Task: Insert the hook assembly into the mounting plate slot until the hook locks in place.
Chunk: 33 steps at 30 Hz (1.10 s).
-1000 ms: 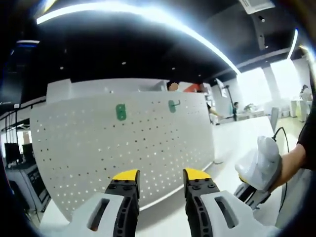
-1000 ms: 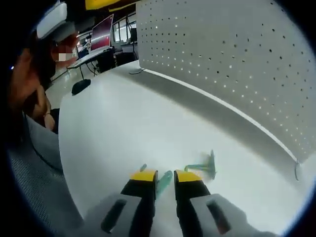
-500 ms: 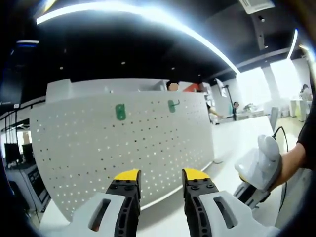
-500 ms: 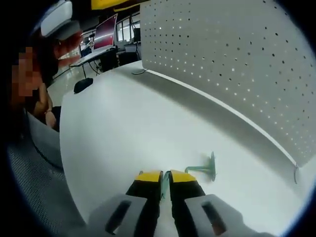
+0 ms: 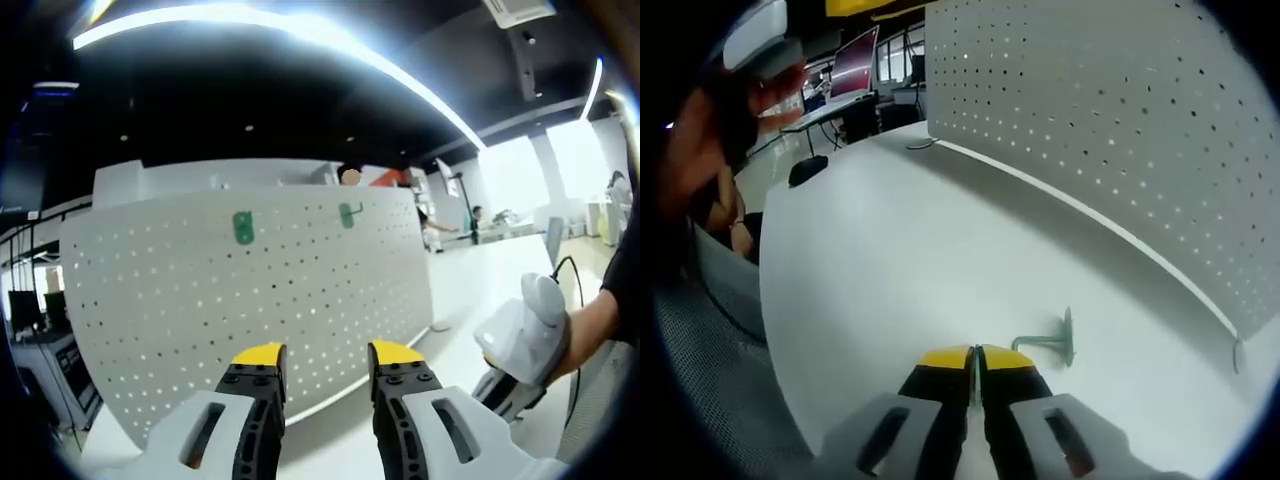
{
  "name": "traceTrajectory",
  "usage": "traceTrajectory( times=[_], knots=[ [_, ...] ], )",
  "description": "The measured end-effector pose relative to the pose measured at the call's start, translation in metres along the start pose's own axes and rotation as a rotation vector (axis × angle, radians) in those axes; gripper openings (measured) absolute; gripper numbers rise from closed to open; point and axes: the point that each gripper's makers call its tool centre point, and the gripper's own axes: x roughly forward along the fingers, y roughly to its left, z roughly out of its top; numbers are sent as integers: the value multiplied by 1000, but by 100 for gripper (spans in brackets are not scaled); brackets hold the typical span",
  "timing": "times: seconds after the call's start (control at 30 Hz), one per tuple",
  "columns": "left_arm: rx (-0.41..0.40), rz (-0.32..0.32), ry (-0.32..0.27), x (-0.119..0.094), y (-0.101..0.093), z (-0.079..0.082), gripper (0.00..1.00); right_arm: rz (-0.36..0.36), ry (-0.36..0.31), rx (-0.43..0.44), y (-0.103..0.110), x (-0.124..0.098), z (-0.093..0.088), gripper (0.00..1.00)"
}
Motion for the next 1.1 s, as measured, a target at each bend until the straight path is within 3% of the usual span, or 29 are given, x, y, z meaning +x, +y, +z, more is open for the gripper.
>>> traceTrajectory(
  times=[0.4, 0.57, 0.73, 0.83, 1.1],
  knots=[
    [1, -2, 1, 0, 0, 0, 33, -12, -46, 38, -5, -4, 9, 0],
    [0, -5, 2, 0, -1, 0, 32, 7, -83, 112, -8, -6, 13, 0],
    [0, -11, 3, 0, -3, -1, 31, 0, -67, 91, -7, -5, 11, 0],
    [1, -13, 3, 0, -4, -1, 31, -34, -20, -3, -8, -4, 5, 0],
    [-1, -15, 2, 0, -4, 0, 30, -39, 33, -58, -5, 0, -3, 0]
  ],
)
